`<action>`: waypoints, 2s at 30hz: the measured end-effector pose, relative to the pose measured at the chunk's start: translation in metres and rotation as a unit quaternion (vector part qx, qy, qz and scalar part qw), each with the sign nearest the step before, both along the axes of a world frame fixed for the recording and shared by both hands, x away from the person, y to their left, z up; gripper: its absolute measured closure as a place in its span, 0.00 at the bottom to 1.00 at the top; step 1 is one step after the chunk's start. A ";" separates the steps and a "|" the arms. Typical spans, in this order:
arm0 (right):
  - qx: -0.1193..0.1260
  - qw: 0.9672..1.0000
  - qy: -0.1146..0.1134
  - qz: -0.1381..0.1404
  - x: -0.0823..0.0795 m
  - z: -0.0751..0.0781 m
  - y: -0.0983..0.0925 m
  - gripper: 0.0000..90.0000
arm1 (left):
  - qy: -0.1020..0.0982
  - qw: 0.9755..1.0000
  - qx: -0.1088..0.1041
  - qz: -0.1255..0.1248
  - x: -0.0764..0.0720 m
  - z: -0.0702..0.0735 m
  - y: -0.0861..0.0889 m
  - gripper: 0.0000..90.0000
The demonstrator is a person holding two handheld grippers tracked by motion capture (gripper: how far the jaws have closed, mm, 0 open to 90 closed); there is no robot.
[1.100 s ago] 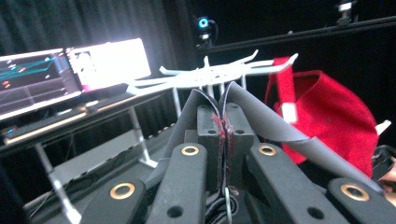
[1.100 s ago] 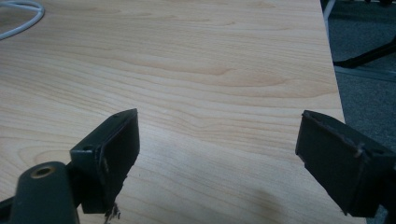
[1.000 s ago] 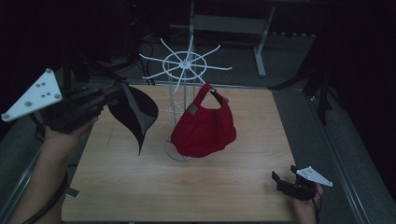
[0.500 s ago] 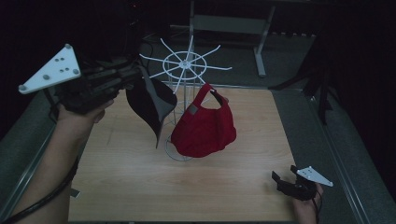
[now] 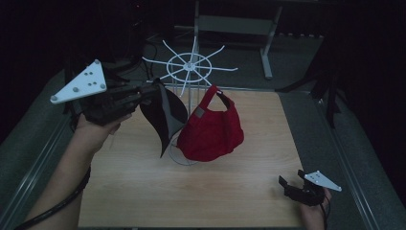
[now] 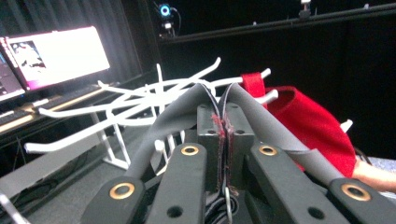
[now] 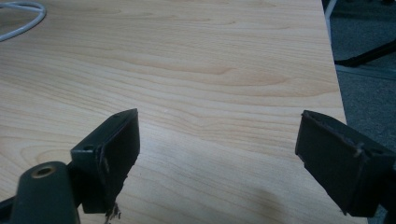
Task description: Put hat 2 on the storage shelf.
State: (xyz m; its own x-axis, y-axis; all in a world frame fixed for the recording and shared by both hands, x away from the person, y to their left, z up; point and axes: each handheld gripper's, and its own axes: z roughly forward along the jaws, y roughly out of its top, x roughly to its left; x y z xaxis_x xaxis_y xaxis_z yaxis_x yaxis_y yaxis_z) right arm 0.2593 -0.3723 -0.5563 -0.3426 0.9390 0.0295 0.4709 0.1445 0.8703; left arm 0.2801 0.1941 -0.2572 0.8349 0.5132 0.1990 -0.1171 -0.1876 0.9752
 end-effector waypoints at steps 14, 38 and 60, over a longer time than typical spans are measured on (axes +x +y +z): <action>0.002 1.000 0.000 0.001 0.000 0.000 0.000 0.15 | 0.023 1.000 0.000 0.007 0.003 -0.035 -0.001 0.92; -0.001 1.000 -0.001 0.002 0.000 0.000 0.000 0.15 | 0.039 0.999 -0.001 0.023 -0.013 -0.067 0.020 0.72; -0.005 1.000 -0.003 0.003 -0.001 0.000 0.001 0.15 | 0.074 0.996 0.007 0.052 -0.032 -0.123 0.049 0.72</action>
